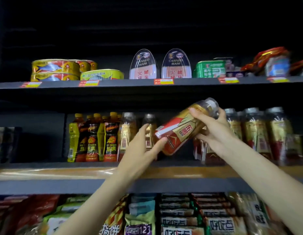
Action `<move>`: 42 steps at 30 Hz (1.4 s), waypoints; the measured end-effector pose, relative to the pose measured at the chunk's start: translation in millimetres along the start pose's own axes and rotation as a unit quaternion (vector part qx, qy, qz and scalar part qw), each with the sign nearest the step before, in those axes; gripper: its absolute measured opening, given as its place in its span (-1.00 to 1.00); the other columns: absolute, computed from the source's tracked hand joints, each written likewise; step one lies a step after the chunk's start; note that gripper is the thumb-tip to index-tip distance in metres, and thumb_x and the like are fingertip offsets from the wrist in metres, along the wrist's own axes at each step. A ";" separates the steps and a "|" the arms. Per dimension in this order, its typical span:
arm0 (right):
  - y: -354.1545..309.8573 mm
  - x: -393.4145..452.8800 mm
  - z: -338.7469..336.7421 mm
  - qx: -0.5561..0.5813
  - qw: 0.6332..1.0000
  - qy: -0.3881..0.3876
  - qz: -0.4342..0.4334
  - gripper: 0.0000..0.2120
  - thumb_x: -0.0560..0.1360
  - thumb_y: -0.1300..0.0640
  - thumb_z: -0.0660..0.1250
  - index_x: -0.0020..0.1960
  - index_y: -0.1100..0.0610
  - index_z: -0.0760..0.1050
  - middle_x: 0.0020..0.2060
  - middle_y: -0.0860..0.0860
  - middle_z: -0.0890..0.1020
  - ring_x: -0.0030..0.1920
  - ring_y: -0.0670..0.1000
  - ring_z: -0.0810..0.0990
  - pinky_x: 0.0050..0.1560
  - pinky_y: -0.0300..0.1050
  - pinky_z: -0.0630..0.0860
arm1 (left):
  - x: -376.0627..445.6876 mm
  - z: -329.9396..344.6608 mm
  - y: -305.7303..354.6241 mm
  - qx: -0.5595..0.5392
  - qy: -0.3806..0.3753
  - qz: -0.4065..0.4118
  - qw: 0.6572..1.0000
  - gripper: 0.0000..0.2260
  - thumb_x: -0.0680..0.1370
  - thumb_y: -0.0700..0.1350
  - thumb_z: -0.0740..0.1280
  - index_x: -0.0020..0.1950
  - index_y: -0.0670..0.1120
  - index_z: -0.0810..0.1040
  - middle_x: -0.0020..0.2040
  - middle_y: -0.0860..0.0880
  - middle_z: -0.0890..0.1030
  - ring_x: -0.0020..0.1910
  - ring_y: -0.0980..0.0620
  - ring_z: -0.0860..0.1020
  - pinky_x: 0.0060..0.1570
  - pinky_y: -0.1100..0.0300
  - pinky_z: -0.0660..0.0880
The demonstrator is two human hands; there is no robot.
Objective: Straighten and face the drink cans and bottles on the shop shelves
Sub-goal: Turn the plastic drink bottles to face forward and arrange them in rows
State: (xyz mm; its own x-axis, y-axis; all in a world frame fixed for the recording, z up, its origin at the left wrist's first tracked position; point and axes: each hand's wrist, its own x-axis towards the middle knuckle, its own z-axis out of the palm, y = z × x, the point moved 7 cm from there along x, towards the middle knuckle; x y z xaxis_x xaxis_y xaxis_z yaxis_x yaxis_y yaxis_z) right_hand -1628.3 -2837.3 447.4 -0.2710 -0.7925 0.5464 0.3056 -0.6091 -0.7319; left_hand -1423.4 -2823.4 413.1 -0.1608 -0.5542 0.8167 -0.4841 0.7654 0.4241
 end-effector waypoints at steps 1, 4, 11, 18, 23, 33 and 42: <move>-2.5 -4.1 0.9 0.016 1.000 -0.004 0.008 -0.33 0.34 0.20 0.51 0.31 -0.08 0.23 0.21 0.07 0.50 0.07 0.08 0.58 -0.22 0.04 0.59 | -2.0 9.0 2.0 -0.070 -0.029 -0.042 0.996 -0.32 0.38 0.25 0.32 0.42 0.03 0.23 0.25 0.11 0.47 0.14 0.23 0.48 0.19 0.20 0.47; -8.9 -13.8 4.9 0.028 0.998 -0.038 0.039 -0.41 0.41 0.22 0.44 0.33 0.02 0.26 0.15 0.11 0.52 0.04 0.13 0.59 -0.19 0.10 0.59 | -5.5 8.2 9.6 -0.147 0.024 -0.048 0.988 -0.42 0.33 0.03 0.50 0.27 0.09 0.32 0.16 0.13 0.51 0.06 0.24 0.52 0.05 0.26 0.54; 8.1 -44.9 4.1 0.009 0.972 -0.088 0.218 -0.76 0.47 0.10 0.39 0.02 0.19 0.43 0.00 0.30 0.57 -0.02 0.29 0.61 -0.16 0.22 0.55 | -11.4 -11.0 42.3 -0.042 0.019 0.117 0.992 -0.23 0.31 -0.09 0.55 0.40 0.18 0.23 0.25 0.28 0.34 0.31 0.20 0.34 0.19 0.03 0.50; -8.1 -36.7 6.5 0.007 0.997 -0.056 0.058 -0.31 0.39 0.15 0.47 0.41 0.01 0.21 0.08 0.12 0.55 -0.02 0.14 0.65 -0.13 0.12 0.63 | -20.5 8.6 18.3 -0.330 -0.061 -0.093 0.937 -0.28 0.23 0.01 0.51 0.32 0.12 0.27 0.21 -0.05 0.45 0.10 0.00 0.58 0.02 0.07 0.59; -13.5 -45.6 18.3 0.003 0.990 -0.126 0.067 -0.53 0.48 0.17 0.37 0.35 0.06 0.32 0.12 0.14 0.58 0.01 0.15 0.66 -0.03 0.11 0.61 | -22.5 -17.4 33.1 -0.142 0.054 0.060 0.987 -0.35 0.29 -0.07 0.53 0.27 0.20 0.31 0.22 0.13 0.44 0.17 0.17 0.49 0.00 0.25 0.57; 13.4 -51.4 17.3 0.088 0.969 -0.111 0.204 -0.44 0.33 0.13 0.46 0.28 0.20 0.39 0.12 0.29 0.57 0.09 0.29 0.59 -0.10 0.24 0.61 | -22.9 -30.4 48.9 -0.102 0.063 0.134 0.984 -0.36 0.31 -0.14 0.54 0.29 0.13 0.35 0.24 0.26 0.40 0.27 0.32 0.35 0.00 0.39 0.52; -24.2 -49.8 10.3 -0.126 0.985 -0.081 -0.091 -0.15 0.20 0.25 0.56 0.35 -0.09 0.24 0.15 -0.04 0.55 0.12 -0.02 0.58 0.07 0.02 0.57 | -12.3 -8.9 18.9 -0.072 -0.058 0.063 0.994 -0.57 0.36 -0.06 0.49 0.12 0.19 0.38 0.24 0.15 0.45 0.25 0.20 0.43 0.13 0.23 0.51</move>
State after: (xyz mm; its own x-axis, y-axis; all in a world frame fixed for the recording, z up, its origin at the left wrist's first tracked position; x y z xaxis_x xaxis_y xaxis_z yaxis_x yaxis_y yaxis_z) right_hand -1612.8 -2783.4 442.1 -0.1458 -0.6787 0.7198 0.0233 -0.7298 -0.6833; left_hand -1422.9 -2799.2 414.5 -0.3148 -0.4783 0.8199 -0.3263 0.8657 0.3797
